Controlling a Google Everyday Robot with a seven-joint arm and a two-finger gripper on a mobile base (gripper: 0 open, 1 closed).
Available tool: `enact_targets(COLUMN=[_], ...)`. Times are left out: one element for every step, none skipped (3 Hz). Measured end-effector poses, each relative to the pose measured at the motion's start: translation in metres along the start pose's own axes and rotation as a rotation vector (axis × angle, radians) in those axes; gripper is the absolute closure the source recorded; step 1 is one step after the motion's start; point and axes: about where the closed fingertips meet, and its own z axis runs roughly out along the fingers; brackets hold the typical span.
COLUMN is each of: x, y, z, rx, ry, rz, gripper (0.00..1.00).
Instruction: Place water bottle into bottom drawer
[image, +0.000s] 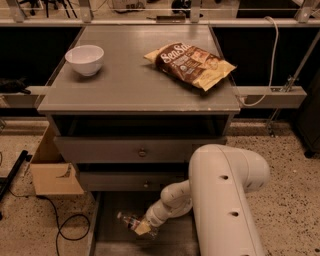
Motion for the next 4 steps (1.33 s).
enact_targets(x=[0.000,0.007,0.017,0.022], y=[0.000,-0.005,-0.017,-0.026], z=[0.000,0.000,-0.007,-0.013], rx=[0.000,0.013,0.029,0.043], ry=[0.000,0.011,0.014,0.016], rz=[0.000,0.012,0.040,0.057], gripper=[1.00,1.00,1.00,1.00])
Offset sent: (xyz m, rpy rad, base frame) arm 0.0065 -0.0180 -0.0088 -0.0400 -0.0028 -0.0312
